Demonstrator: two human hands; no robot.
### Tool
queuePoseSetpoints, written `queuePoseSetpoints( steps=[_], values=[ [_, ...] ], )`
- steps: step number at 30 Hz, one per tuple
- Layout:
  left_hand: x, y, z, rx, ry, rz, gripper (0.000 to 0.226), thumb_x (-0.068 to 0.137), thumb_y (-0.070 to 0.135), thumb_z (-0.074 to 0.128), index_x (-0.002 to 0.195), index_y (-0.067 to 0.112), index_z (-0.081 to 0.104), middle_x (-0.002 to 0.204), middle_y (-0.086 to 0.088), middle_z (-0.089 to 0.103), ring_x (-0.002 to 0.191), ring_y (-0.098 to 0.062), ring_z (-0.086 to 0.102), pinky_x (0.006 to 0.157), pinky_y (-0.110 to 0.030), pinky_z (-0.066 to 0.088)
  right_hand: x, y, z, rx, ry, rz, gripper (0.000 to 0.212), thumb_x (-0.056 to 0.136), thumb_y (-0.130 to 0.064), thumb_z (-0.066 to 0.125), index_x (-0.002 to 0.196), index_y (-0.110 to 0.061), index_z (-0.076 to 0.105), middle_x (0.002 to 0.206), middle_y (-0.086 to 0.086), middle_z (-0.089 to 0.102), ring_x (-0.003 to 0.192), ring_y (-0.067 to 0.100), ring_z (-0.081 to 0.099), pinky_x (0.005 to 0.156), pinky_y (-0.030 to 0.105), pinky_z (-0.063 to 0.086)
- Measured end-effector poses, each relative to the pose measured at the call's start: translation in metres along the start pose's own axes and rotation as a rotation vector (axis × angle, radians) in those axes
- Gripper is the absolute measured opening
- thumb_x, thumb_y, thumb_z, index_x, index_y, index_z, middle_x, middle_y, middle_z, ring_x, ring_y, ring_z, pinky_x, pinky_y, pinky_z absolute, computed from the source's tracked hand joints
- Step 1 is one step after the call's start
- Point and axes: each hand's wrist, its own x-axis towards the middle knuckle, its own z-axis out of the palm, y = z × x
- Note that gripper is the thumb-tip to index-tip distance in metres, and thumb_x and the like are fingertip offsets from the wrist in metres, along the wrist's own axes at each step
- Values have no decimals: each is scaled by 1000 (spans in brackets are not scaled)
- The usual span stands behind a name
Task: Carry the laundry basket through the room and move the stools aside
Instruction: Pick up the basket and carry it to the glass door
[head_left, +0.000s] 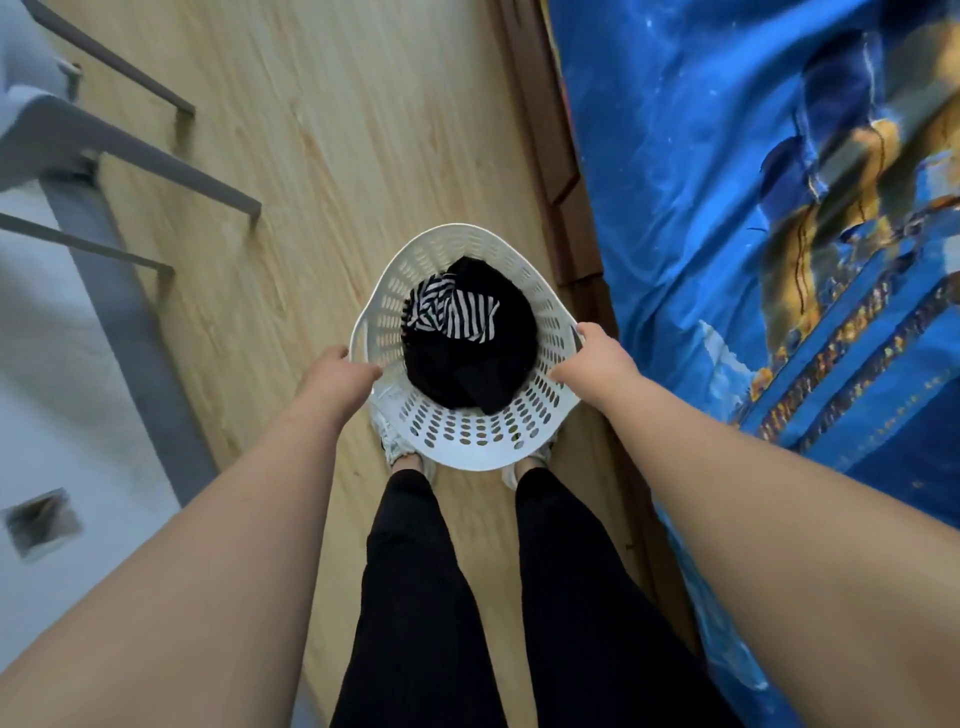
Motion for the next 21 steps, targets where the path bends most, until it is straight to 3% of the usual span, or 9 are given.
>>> queuePoseSetpoints(
  steps=[5,9,13,18,21],
  values=[
    [46,-10,18,17,58,-39,70,89,23,58,151,14,26,148,-14,43,124,-36,50,84,-35,38,47,17,25,-73,97,60,61,82,-20,59,138,-16,36,133,15,46,116,37,52,95,50,49],
    [62,-12,30,-27,12,-94,62,87,22,60,143,9,36,130,-16,54,102,-33,53,80,-38,42,69,17,33,-28,42,96,57,86,-21,60,136,-11,34,126,15,56,106,36,61,88,49,54],
    [72,-11,37,-65,-6,-117,56,87,21,62,137,7,41,117,-14,56,95,-30,52,78,-38,42,81,15,40,37,41,119,54,87,-19,62,134,-9,36,121,14,60,100,34,65,83,46,56],
    [75,-12,35,-37,-40,-104,45,88,21,61,127,1,52,121,-19,59,102,-33,58,77,-38,46,84,8,43,62,36,161,49,87,-19,61,130,-6,41,117,15,62,99,33,65,85,46,56],
    [69,-8,32,-14,-79,-82,46,88,20,61,128,-3,53,125,-20,60,113,-35,58,93,-40,51,80,1,43,37,27,165,50,88,-18,60,131,-4,40,120,16,61,104,34,63,89,47,54]
  ],
)
